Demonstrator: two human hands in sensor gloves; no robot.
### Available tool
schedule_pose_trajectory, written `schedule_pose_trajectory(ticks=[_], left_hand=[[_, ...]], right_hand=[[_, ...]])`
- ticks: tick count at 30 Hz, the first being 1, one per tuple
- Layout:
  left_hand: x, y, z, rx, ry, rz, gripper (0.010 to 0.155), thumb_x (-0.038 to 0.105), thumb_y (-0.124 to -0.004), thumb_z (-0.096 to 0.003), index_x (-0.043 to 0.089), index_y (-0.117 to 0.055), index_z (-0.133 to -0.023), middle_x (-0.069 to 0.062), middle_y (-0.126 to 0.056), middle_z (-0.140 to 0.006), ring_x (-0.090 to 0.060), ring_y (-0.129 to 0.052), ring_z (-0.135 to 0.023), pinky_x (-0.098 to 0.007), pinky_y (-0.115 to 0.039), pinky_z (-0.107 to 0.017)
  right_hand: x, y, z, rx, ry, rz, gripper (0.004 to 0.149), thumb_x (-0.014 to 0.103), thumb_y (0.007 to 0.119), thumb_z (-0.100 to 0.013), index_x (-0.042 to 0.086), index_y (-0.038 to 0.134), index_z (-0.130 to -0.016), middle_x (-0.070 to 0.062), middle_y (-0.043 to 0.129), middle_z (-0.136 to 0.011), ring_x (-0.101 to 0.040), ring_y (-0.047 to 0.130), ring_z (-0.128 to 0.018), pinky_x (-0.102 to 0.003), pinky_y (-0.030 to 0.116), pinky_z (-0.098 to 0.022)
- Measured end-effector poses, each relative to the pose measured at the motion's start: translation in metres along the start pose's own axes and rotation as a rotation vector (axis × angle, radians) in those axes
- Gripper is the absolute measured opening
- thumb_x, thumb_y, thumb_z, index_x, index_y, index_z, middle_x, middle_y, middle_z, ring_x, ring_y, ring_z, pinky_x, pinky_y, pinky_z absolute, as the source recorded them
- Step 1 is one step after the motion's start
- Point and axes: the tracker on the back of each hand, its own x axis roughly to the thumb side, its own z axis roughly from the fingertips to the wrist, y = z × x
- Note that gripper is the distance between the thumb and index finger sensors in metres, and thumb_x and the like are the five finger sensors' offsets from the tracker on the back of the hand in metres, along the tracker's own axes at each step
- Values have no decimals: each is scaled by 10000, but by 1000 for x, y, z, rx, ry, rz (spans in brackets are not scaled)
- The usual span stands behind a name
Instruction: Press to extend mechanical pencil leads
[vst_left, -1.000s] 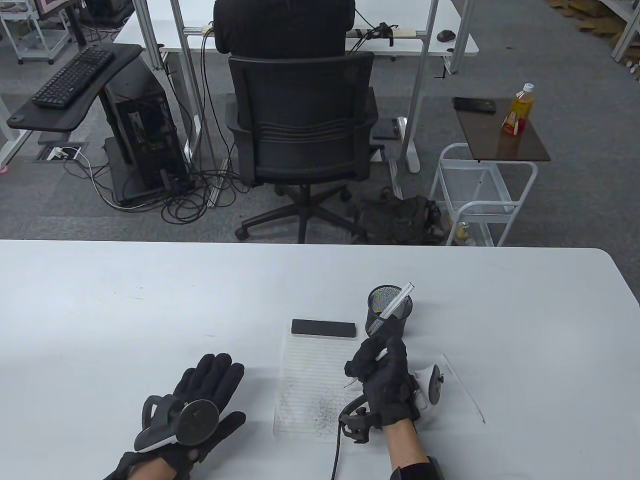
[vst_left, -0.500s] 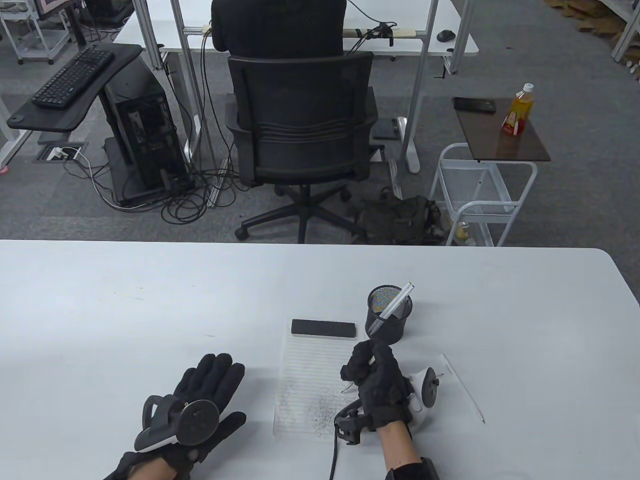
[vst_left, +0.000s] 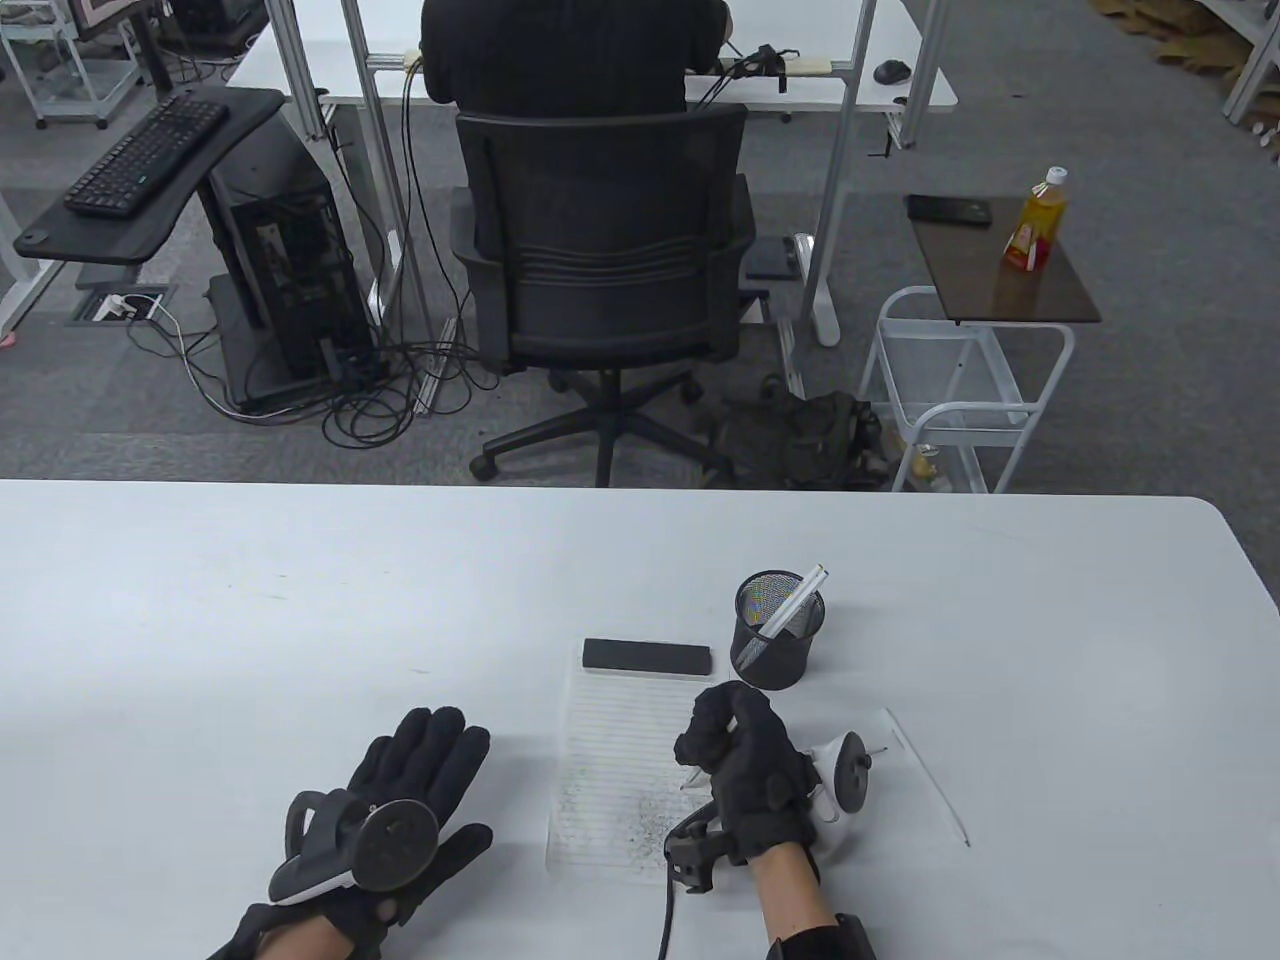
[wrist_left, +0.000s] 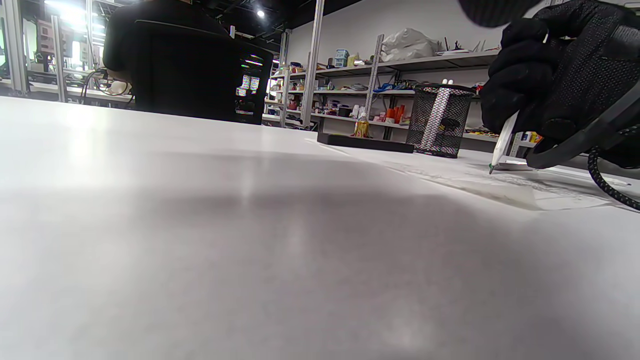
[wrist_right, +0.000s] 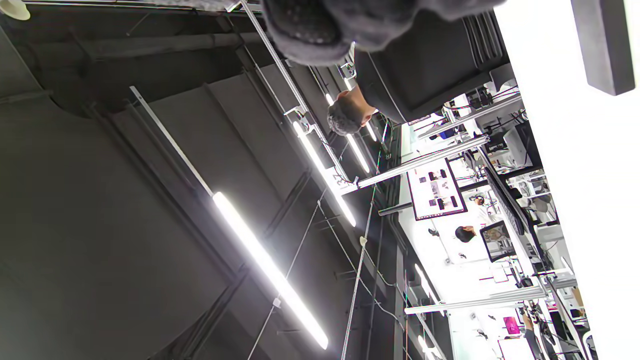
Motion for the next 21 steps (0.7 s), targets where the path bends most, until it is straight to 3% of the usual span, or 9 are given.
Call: schedule_pose_trajectory(ticks=[21], left_hand=[[1, 0, 0, -7, 0, -7, 865, 636, -631, -452, 255, -288, -1149, -124, -292, -1208, -476, -364, -1120, -646, -436, -767]], right_hand=[[5, 6, 0, 2, -14, 26, 557, 535, 596, -590, 65, 868, -710, -101, 868, -499, -351, 848, -361, -625, 749, -399]])
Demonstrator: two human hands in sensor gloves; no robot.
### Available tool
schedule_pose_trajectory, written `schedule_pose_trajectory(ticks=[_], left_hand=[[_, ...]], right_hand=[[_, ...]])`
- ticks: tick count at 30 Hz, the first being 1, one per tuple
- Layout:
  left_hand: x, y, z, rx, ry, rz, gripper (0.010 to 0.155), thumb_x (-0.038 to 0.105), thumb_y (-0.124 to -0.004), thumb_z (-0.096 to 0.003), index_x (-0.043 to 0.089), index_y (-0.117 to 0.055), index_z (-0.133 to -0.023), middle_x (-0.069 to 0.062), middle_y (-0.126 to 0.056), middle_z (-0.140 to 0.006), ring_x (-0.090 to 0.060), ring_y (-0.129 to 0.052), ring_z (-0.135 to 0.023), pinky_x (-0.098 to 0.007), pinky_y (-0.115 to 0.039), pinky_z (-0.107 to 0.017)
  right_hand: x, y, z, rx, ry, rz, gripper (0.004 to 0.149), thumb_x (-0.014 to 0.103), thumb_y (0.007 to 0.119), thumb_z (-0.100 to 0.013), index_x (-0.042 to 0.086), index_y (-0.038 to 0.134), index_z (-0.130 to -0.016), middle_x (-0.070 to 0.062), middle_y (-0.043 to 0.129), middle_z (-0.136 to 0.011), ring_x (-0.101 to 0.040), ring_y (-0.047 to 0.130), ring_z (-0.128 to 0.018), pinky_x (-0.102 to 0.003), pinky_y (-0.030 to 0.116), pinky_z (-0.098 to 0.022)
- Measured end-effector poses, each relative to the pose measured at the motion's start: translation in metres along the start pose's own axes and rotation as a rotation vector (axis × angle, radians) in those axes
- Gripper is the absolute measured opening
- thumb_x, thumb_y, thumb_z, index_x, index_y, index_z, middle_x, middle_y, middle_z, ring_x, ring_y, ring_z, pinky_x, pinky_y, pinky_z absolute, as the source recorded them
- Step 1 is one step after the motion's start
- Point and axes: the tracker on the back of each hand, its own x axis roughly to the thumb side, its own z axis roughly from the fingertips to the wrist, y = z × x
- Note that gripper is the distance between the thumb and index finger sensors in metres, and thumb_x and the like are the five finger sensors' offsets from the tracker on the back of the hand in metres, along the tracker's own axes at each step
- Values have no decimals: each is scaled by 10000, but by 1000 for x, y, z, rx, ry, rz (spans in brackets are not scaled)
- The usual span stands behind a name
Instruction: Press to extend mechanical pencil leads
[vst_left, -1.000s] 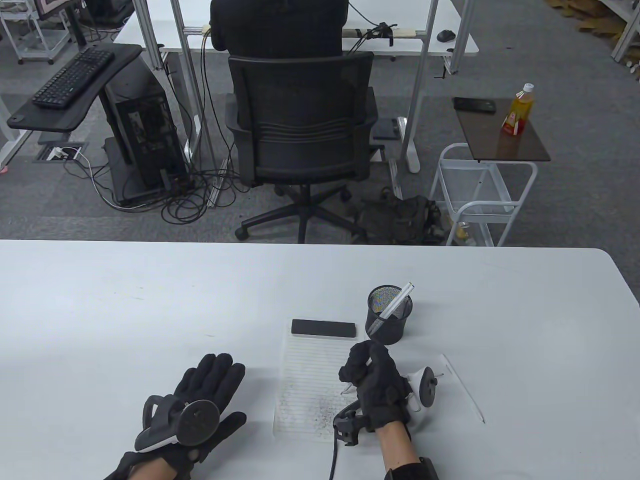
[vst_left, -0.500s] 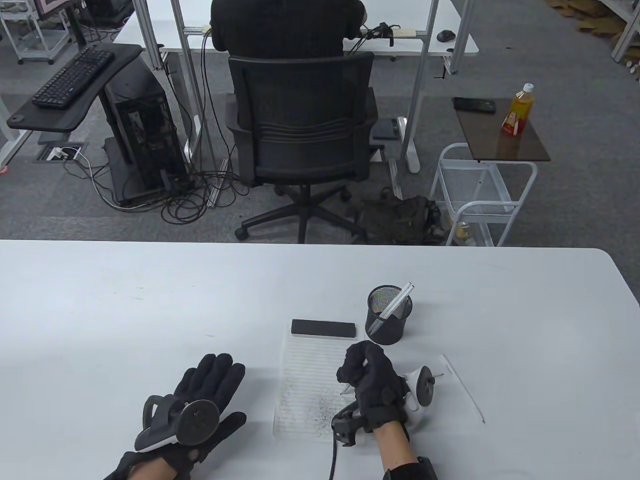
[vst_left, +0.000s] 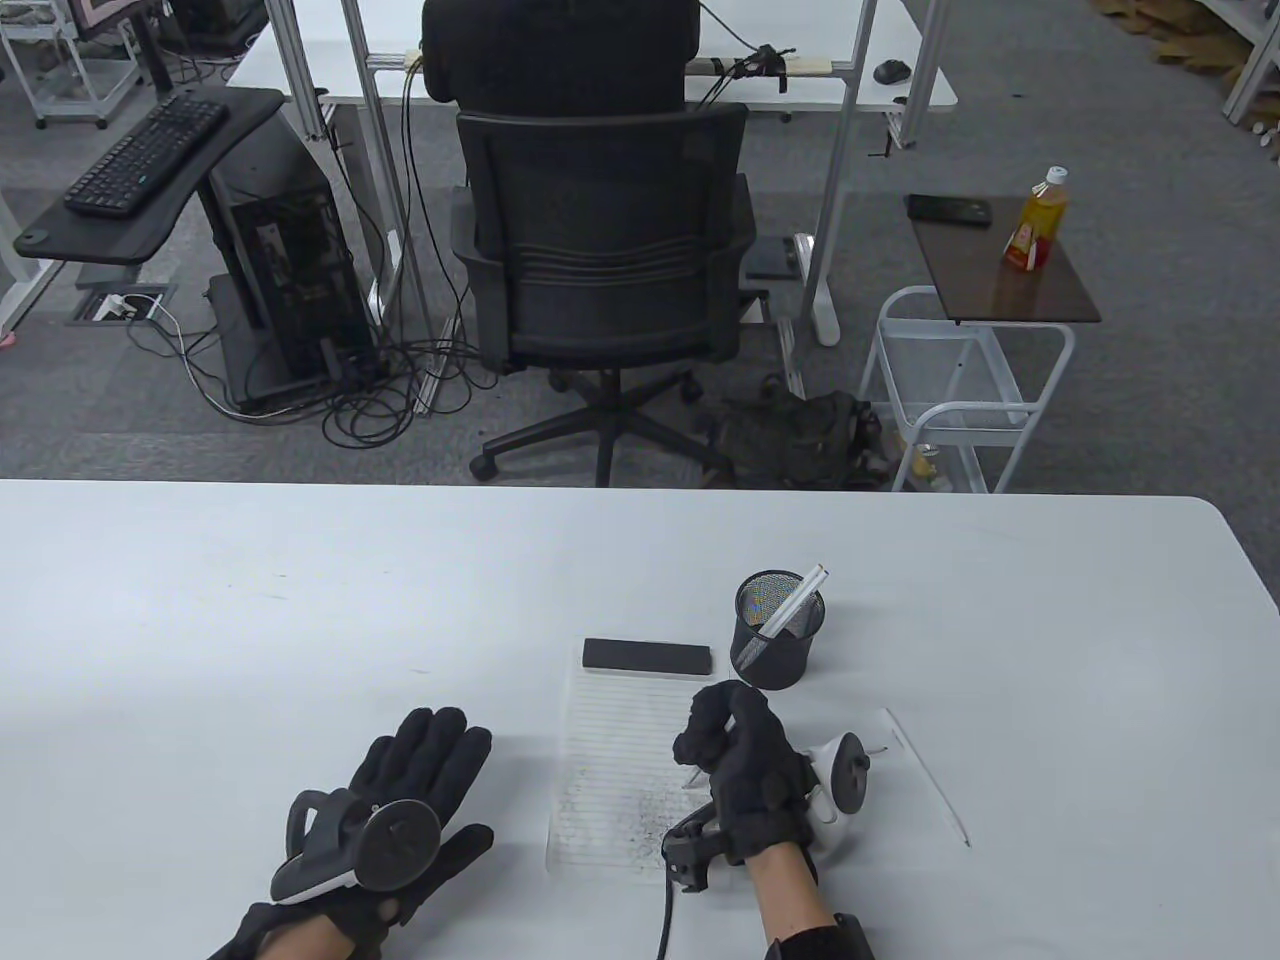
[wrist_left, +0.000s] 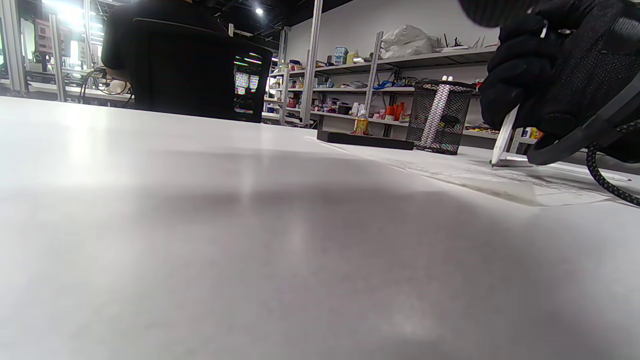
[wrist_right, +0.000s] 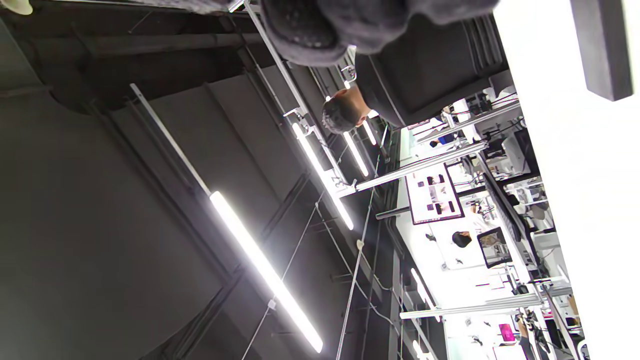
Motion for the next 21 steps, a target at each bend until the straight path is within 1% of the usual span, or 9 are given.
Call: schedule_pose_trajectory(ticks=[3, 5, 6, 7, 9, 11, 14, 16, 21], left_hand=[[0, 1, 0, 4, 1, 0, 864, 636, -630, -452, 257, -287, -1149, -125, -291, -1208, -477, -363, -1119, -646, -436, -766], [0, 1, 0, 7, 1, -2, 865, 635, -631, -452, 254, -288, -1149, -125, -291, -1208, -479, -364, -1119, -646, -436, -766], [-1, 1, 0, 8, 1, -3, 864, 636, -630, -453, 256, -286, -1149, -124, -289, -1209, -475, -363, -1121, -645, -436, -767], [-1, 1, 0, 8, 0, -4, 861, 633, -628, -454, 256, -287, -1149, -123, -290, -1209, -478, -363, -1119, -645, -436, -767], [0, 1, -1, 9, 0, -6, 850, 622, -618, -458, 255, -288, -1149, -125, -292, -1208, -477, -363, -1120, -646, -436, -767], [0, 1, -1, 9, 0, -11, 848, 621, -618, -458, 256, -288, -1149, -125, -292, -1208, -476, -363, -1120, -645, -437, -767], [0, 2, 0, 12, 2, -19, 854, 627, -622, -456, 257, -288, -1149, -125, -291, -1208, -475, -364, -1120, -644, -439, -767], [0, 3, 1, 18, 4, -21, 857, 628, -623, -455, 254, -288, -1149, -126, -292, -1208, -477, -365, -1119, -643, -440, -766], [1, 4, 2, 24, 12, -31, 836, 607, -614, -462, 252, -294, -1148, -126, -298, -1205, -478, -370, -1116, -643, -442, -764]], right_hand=[[19, 9, -6, 89, -5, 51, 625, 568, 570, -587, 43, 800, -835, -145, 829, -625, -395, 820, -471, -660, 699, -466], [33, 13, -10, 171, 18, 78, 606, 498, 565, -600, 34, 676, -975, -188, 747, -764, -453, 749, -598, -687, 639, -521], [38, 15, -11, 183, 45, 110, 548, 408, 599, -608, 43, 631, -1017, -202, 706, -812, -471, 715, -639, -690, 619, -536], [44, 16, -11, 180, 84, 173, 493, 321, 630, -600, 70, 643, -1023, -209, 687, -833, -482, 702, -652, -694, 607, -541], [57, 17, -11, 193, 136, 466, 465, 224, 657, -565, 124, 678, -1018, -211, 632, -886, -467, 725, -650, -680, 657, -512], [66, 18, -9, 345, 208, 754, 478, 182, 655, -560, 152, 667, -1037, -211, 549, -929, -467, 692, -689, -672, 655, -525], [73, 19, -1, 515, 269, 1124, 493, 145, 691, -550, 162, 690, -1042, -206, 451, -956, -468, 646, -734, -670, 649, -538], [74, 15, 4, 569, 273, 1249, 495, 124, 713, -538, 152, 714, -1032, -197, 458, -944, -466, 649, -733, -665, 659, -534], [69, -2, 12, 623, 286, 1390, 515, 69, 755, -511, 118, 720, -1023, -197, 534, -904, -471, 671, -721, -669, 663, -537]])
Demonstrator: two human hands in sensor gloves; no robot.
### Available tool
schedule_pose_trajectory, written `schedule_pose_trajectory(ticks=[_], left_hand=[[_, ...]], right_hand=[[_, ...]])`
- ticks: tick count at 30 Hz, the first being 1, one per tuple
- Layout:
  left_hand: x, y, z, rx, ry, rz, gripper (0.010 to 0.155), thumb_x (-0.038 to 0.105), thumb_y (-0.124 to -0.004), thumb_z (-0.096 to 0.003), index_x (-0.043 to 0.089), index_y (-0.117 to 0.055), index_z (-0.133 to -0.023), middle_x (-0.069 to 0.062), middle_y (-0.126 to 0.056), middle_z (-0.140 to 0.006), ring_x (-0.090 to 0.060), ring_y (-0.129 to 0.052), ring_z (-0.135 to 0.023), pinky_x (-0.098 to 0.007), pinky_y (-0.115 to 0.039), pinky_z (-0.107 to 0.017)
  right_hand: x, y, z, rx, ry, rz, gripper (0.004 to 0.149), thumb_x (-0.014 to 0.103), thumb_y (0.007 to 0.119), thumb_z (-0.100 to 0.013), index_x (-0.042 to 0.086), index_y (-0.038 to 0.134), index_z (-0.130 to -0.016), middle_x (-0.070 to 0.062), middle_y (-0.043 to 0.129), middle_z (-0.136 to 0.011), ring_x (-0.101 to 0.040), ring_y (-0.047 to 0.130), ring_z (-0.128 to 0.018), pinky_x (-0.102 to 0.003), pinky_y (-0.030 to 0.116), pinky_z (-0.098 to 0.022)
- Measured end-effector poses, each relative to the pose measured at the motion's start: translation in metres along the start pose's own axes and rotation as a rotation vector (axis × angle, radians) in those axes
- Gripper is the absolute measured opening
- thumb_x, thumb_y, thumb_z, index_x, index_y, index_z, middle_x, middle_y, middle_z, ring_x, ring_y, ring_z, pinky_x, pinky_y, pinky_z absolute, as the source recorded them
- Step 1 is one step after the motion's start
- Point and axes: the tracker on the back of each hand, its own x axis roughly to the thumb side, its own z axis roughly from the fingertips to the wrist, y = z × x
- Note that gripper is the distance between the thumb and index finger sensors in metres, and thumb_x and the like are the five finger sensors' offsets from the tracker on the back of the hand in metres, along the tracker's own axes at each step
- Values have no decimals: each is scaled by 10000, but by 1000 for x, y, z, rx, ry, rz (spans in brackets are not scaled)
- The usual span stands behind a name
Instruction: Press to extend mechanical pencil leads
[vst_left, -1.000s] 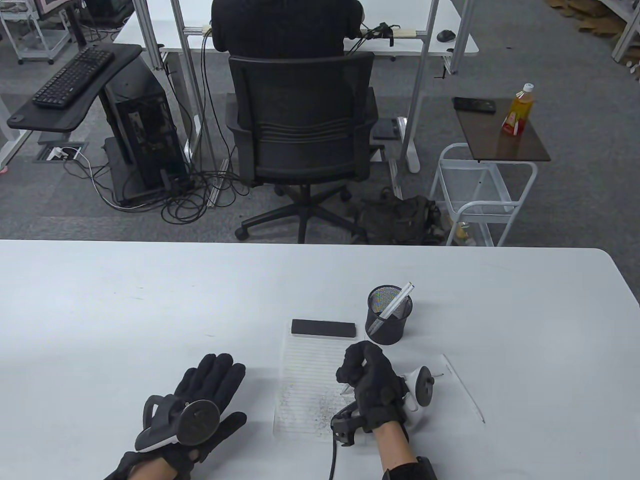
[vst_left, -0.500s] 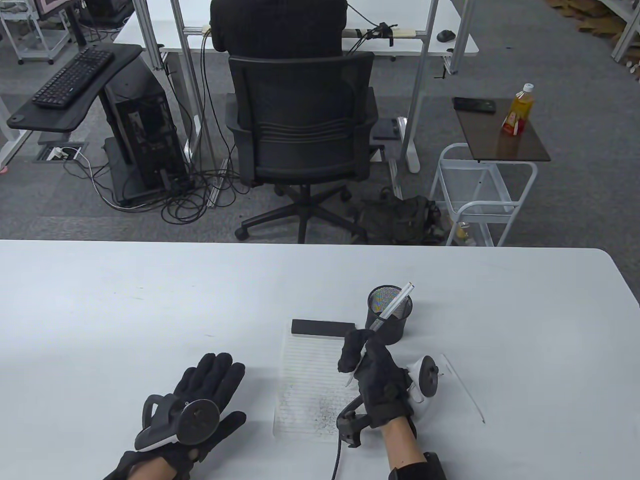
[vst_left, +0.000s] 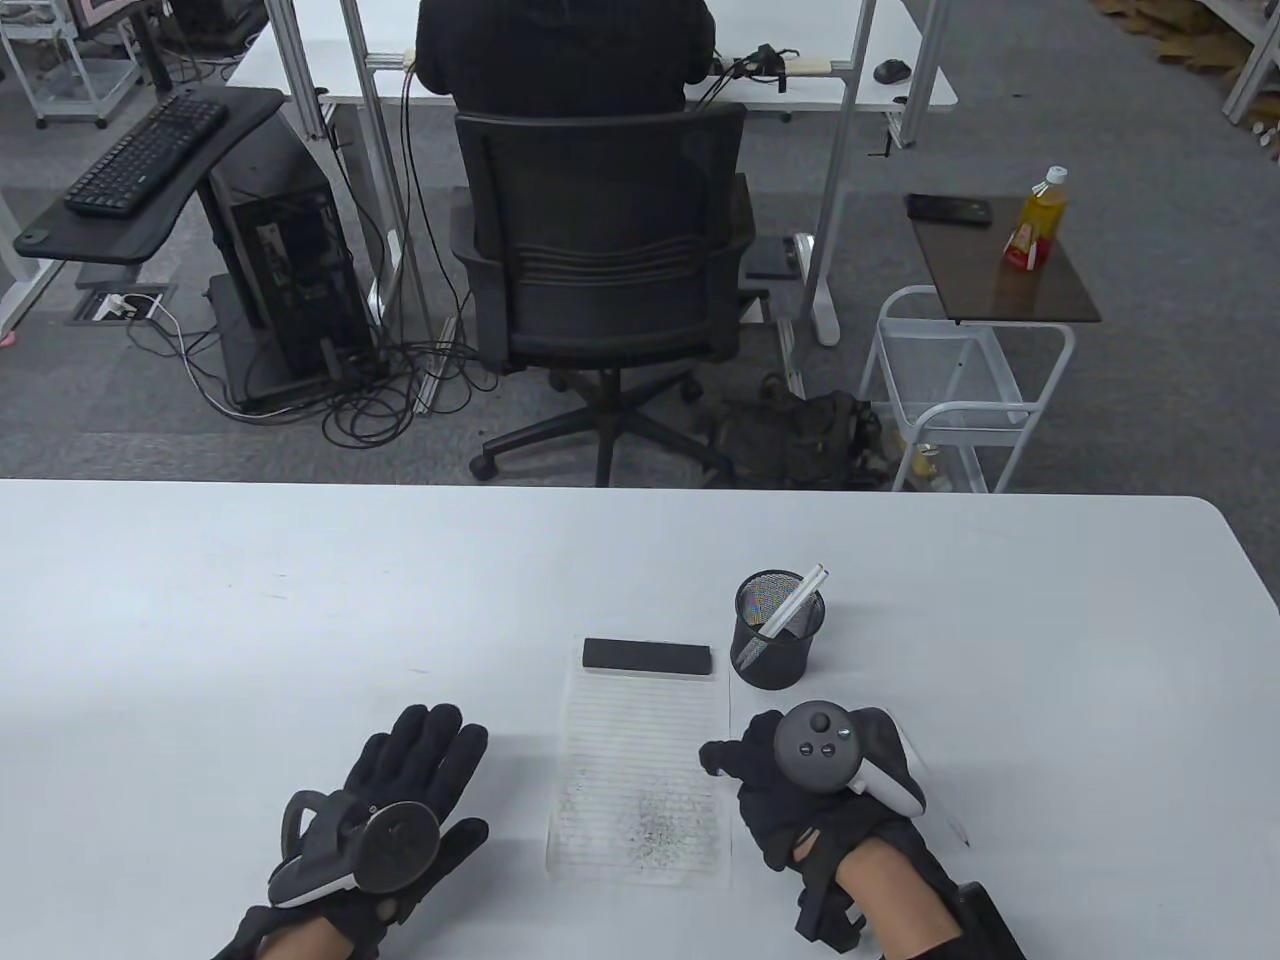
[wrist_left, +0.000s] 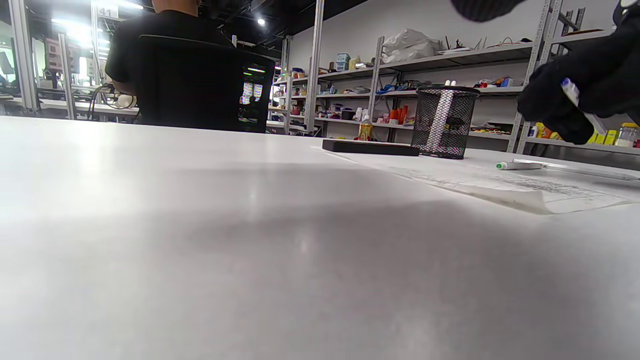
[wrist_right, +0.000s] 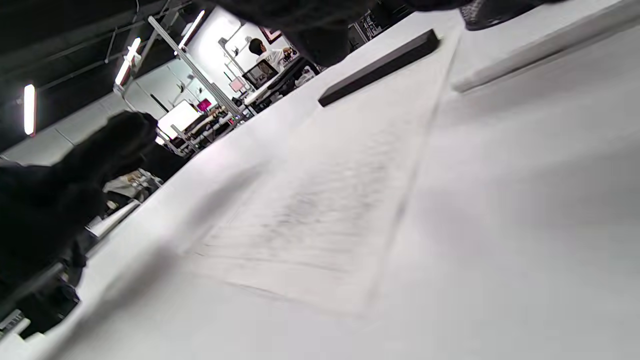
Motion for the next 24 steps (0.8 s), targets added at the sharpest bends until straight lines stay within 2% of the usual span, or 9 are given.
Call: schedule_pose_trajectory(ticks=[5, 9, 14, 24], left_hand=[[1, 1, 1, 10, 3, 1, 846, 616, -619, -459, 252, -291, -1148, -126, -295, -1207, -478, -368, -1118, -645, -441, -764], [0, 1, 1, 4, 7, 3, 851, 619, -624, -459, 249, -290, -1149, -129, -295, -1206, -480, -368, -1116, -645, -441, -763], [0, 1, 1, -1, 5, 3, 853, 622, -625, -457, 253, -290, -1149, -127, -295, -1207, -479, -368, -1117, -646, -440, -763], [0, 1, 1, 0, 2, 3, 853, 624, -626, -457, 252, -292, -1148, -126, -297, -1206, -479, -371, -1116, -646, -441, -763]], right_hand=[[-4, 9, 1, 61, 31, 293, 592, 77, 837, -488, 103, 594, -1027, -182, 639, -878, -472, 734, -746, -713, 652, -571], [-1, 17, -2, 87, 29, 434, 551, 99, 895, -472, 95, 668, -975, -182, 704, -855, -462, 800, -738, -708, 674, -575], [4, 23, -6, 46, -28, 533, 490, 122, 962, -437, 80, 802, -898, -188, 802, -798, -433, 900, -672, -695, 724, -562], [1, 27, -10, 51, -19, 596, 440, 145, 977, -432, 58, 876, -851, -186, 880, -751, -434, 958, -647, -684, 751, -551]])
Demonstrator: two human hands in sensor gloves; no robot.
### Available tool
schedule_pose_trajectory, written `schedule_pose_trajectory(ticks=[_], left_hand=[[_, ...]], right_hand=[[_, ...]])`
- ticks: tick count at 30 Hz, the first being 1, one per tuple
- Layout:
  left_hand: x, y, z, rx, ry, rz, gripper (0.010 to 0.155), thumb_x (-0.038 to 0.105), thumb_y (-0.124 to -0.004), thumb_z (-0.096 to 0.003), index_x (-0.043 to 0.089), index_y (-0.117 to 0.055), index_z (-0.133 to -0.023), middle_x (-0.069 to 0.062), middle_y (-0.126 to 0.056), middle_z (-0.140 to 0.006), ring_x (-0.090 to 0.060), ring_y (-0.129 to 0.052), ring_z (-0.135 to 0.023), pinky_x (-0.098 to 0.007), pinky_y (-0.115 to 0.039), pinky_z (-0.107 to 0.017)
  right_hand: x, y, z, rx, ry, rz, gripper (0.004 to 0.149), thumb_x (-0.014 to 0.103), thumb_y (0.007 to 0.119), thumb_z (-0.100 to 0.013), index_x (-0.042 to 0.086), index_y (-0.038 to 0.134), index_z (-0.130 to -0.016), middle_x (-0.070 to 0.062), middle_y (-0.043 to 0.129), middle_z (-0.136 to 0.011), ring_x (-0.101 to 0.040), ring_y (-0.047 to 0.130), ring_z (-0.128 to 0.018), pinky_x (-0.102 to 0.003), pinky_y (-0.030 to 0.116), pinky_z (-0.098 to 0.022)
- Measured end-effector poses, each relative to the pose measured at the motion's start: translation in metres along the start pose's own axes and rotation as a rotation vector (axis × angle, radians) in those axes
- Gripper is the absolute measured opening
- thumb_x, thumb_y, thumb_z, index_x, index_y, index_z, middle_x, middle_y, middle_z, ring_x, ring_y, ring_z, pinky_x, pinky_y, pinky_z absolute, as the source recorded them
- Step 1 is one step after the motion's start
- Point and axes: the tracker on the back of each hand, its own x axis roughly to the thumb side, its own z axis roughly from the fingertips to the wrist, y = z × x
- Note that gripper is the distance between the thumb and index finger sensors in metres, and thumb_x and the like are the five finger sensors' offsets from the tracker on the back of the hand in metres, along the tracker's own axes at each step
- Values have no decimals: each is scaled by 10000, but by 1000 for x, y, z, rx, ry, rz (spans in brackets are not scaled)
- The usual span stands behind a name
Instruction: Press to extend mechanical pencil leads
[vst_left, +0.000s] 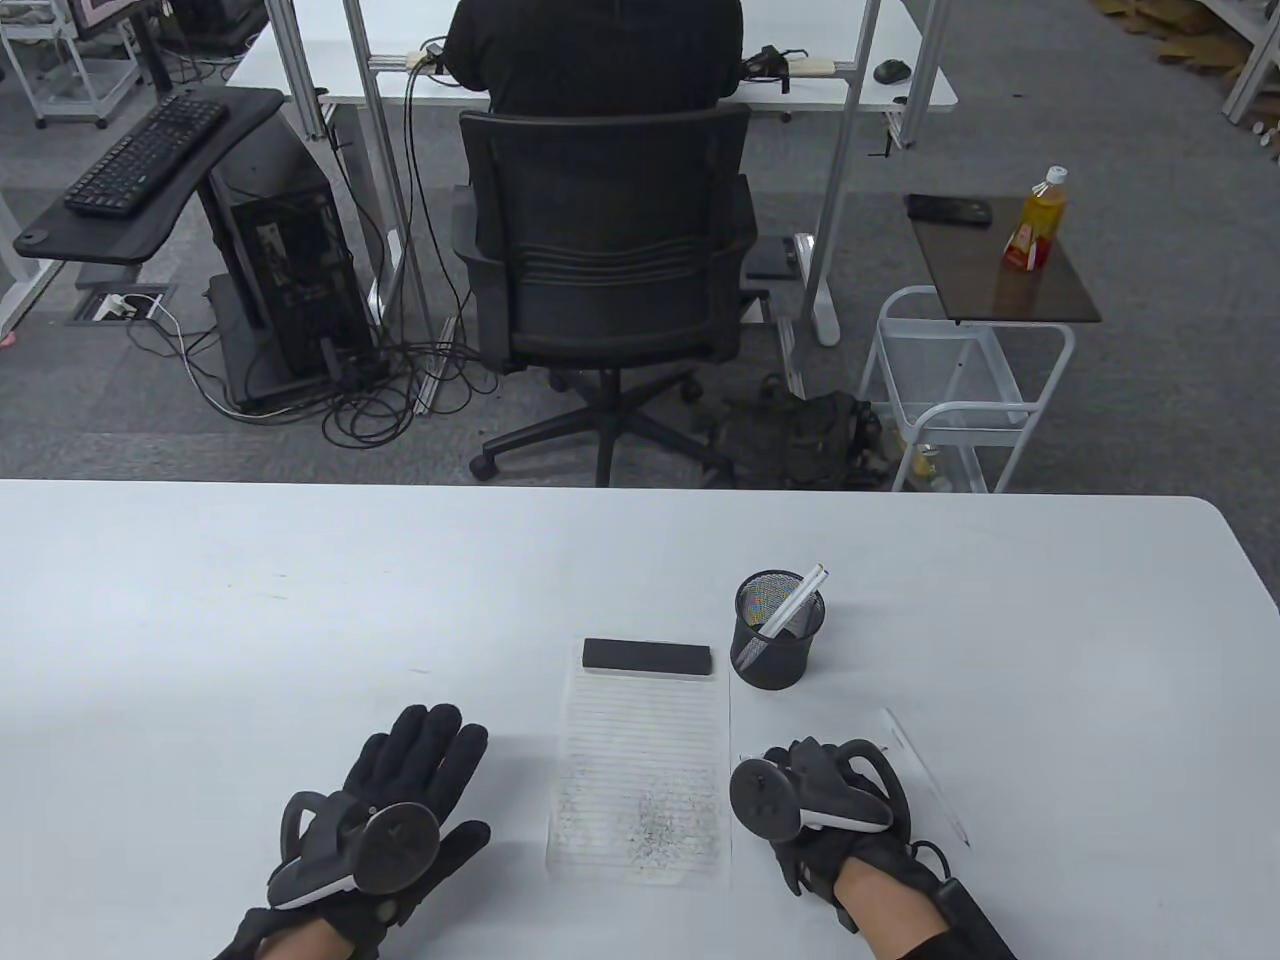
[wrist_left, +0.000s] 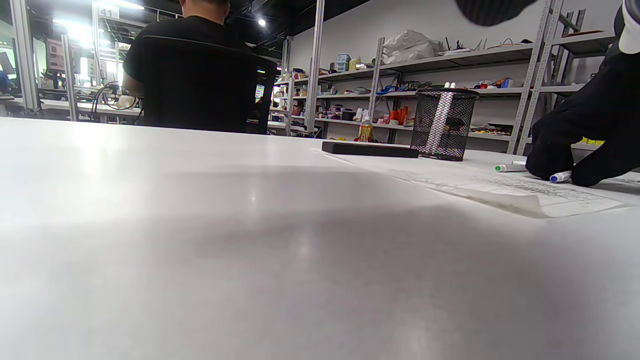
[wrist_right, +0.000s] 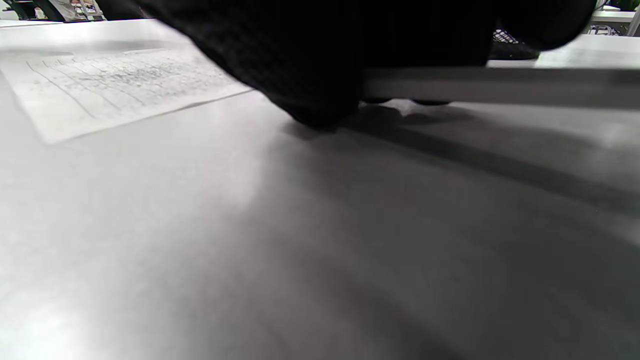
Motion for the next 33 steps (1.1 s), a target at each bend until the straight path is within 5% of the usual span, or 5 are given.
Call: schedule_pose_trajectory(ticks=[15, 18, 26, 33], left_hand=[[0, 1, 1, 3, 10, -8, 854, 625, -626, -456, 254, -292, -1148, -126, -298, -1206, -479, -372, -1116, -644, -442, -764], [-1, 1, 1, 9, 13, -8, 854, 625, -627, -456, 253, -292, -1148, -125, -298, -1206, -477, -372, -1117, -645, -442, -763], [-5, 1, 1, 5, 22, -3, 855, 624, -627, -457, 251, -290, -1148, -128, -296, -1206, -479, -368, -1117, -645, -441, -763], [-7, 2, 1, 1, 28, -1, 856, 623, -627, -458, 249, -290, -1150, -128, -295, -1206, -480, -367, -1117, -646, -440, -763]], right_hand=[[-4, 1, 3, -31, -7, -30, 413, 250, 931, -478, 50, 907, -839, -186, 913, -743, -453, 965, -637, -676, 748, -547], [-7, -16, 10, -130, 21, -51, 486, 324, 920, -485, 48, 885, -883, -201, 898, -788, -483, 940, -672, -676, 741, -550], [-88, -87, 7, -504, 443, -592, 546, 361, 907, -515, 31, 824, -941, -234, 836, -851, -524, 863, -740, -709, 668, -590], [-144, -73, -28, -529, 770, -1012, 660, 399, 904, -516, 26, 703, -1022, -253, 690, -991, -577, 719, -886, -773, 502, -651]])
